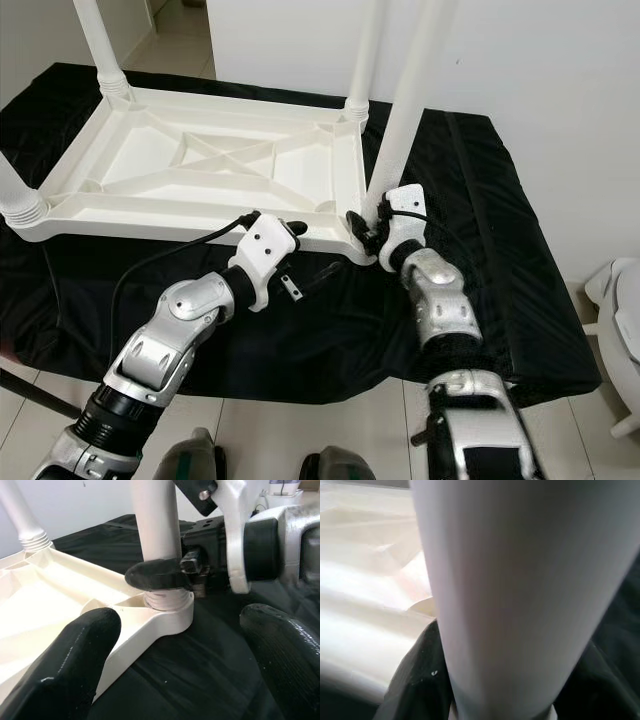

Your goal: Building children table

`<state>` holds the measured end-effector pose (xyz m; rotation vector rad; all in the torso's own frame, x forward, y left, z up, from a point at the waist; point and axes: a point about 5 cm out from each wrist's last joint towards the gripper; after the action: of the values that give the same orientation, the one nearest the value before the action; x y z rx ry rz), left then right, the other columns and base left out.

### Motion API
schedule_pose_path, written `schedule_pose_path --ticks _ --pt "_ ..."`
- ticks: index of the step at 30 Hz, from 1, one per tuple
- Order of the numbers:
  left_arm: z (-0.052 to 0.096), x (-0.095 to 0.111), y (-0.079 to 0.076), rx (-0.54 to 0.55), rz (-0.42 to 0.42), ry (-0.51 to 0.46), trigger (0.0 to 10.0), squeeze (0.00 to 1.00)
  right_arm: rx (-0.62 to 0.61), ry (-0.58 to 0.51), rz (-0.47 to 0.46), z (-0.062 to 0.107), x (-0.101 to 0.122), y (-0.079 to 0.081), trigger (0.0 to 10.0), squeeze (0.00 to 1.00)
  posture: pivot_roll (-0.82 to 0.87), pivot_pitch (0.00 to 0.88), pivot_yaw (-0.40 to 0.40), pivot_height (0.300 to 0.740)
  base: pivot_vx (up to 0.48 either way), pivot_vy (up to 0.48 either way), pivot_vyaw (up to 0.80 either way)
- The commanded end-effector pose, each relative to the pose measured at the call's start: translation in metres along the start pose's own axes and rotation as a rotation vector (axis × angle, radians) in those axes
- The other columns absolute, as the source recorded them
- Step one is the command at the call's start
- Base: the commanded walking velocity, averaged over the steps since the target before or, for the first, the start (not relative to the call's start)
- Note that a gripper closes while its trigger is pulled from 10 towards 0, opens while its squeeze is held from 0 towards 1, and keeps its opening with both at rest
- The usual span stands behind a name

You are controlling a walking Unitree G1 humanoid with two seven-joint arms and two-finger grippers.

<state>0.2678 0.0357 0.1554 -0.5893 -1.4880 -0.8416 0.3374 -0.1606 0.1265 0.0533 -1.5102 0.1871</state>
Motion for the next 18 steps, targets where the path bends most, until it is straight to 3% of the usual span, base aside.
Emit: schedule_pose_path --ticks 1,2,4,6,17,18 --pt "-0.001 -0.001 -0.002 -0.001 0.007 0.003 10.0 0.00 -0.234 0.071 0.025 0.013 -0.011 -0.012 10.0 0.00 -0.03 0.012 -0.050 0.740 0.000 0.000 0.00" --pt "-0.002 0.000 -0.002 -0.002 0.006 0.002 10.0 0.00 -0.297 0.071 0.021 0.020 -0.011 -0.002 10.0 0.00 -0.03 0.013 -0.052 0.740 0.000 0.000 0.00" --pt "-0.002 0.000 -0.002 -0.002 0.006 0.002 10.0 0.00 -0.297 0.071 0.021 0.020 -0.011 -0.002 10.0 0.00 -0.03 0.013 -0.052 0.740 0.000 0.000 0.00" --pt "-0.002 0.000 -0.002 -0.003 0.006 0.001 10.0 0.00 -0.329 0.062 0.001 0.028 -0.009 0.015 10.0 0.00 -0.03 0.013 -0.053 0.740 0.000 0.000 0.00" --pt "-0.001 -0.001 -0.003 0.002 0.009 0.001 10.0 0.00 -0.269 0.068 -0.027 0.023 -0.005 0.018 10.0 0.00 -0.02 0.004 -0.070 0.740 0.000 0.000 0.00" --pt "-0.001 -0.001 -0.002 0.005 0.009 0.000 10.0 0.00 -0.262 0.060 -0.038 0.021 -0.004 0.017 10.0 1.00 -0.02 0.004 -0.070 0.740 0.000 0.000 0.00"
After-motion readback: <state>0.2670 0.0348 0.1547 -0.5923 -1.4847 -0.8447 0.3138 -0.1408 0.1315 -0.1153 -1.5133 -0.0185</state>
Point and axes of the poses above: a point about 5 cm out from each wrist's last joint towards the gripper, its own z axis pointing back from the gripper into the wrist, its own x axis along the axis of the wrist's last joint, y = z × x, and after that the axes turned 3 degrees about z, right-handed
